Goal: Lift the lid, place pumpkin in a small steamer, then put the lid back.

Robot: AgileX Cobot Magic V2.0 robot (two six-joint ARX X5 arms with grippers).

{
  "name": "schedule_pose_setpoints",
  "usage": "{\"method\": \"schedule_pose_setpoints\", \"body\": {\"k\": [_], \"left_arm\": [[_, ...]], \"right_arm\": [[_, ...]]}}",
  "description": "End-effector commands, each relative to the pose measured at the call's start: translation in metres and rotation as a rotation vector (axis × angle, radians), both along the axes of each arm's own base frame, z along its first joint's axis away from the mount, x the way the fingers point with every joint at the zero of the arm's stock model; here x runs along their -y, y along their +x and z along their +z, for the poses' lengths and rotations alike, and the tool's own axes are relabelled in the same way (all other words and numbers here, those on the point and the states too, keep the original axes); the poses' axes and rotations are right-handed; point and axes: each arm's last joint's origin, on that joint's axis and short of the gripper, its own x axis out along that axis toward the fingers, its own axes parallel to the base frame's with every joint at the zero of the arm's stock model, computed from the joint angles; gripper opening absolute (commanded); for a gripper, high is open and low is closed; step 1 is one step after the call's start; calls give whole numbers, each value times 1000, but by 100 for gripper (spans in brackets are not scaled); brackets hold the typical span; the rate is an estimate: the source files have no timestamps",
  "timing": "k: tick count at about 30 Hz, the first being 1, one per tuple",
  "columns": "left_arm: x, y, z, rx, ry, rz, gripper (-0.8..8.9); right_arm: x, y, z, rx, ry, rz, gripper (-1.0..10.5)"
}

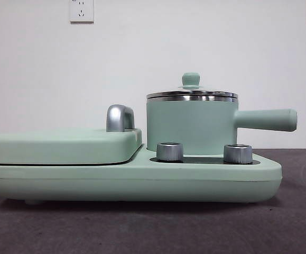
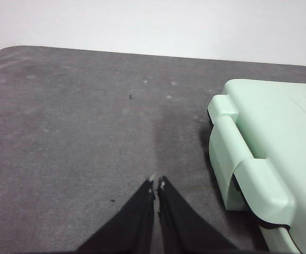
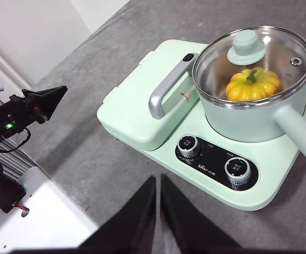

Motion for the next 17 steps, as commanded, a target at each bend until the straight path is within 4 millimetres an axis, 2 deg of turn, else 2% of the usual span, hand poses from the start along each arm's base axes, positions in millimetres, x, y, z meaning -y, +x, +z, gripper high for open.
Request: {"method": "schedule_pose_setpoints", "body": {"k": [1, 15, 17], "left_arm": [[0, 1, -7, -25, 18, 0, 19], [0, 1, -7, -25, 18, 0, 19], [0, 1, -7, -25, 18, 0, 19]], "right_arm": [[0, 0, 3, 21, 2, 10, 10], [-1, 1, 2, 38, 12, 8, 10], [2, 5, -3, 70, 30, -42, 10]]}}
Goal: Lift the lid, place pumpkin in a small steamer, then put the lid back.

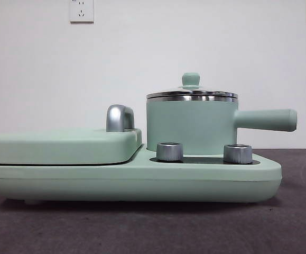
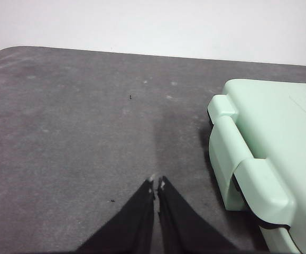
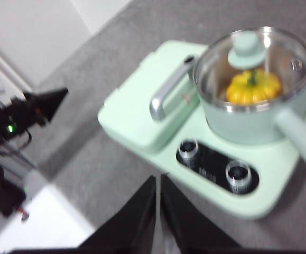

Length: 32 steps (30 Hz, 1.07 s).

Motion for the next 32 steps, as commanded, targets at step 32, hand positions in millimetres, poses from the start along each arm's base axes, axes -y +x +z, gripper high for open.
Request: {"method": "schedule_pose_setpoints", "body": {"k": [32], "left_arm": [[0, 1, -7, -26, 17, 0, 19]], "right_arm": [[43, 34, -197, 342, -200, -726, 11]]}}
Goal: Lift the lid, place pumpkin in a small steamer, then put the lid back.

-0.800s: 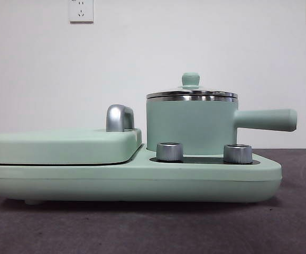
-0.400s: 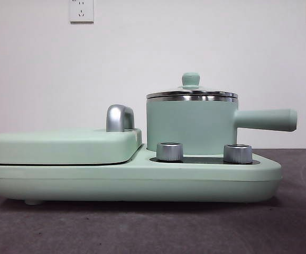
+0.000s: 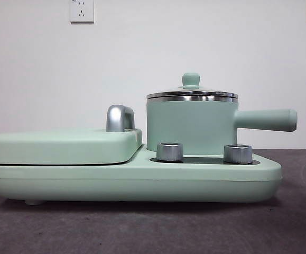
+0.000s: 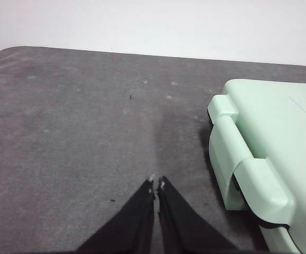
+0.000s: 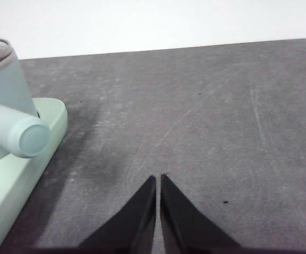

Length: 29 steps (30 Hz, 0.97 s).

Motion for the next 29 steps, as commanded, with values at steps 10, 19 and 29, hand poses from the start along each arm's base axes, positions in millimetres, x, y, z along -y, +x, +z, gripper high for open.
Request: {"method": "schedule_pose_setpoints", "body": {"k": [10, 19, 29], "left_arm": [[0, 1, -7, -26, 16, 0, 19], [0, 1, -7, -26, 16, 0, 19], [0, 1, -7, -26, 16, 0, 19]], "right_arm": [[0, 0, 0, 16, -47, 5, 11], [0, 0, 0, 16, -47, 5, 11], [0, 0, 0, 16, -47, 5, 11]]}}
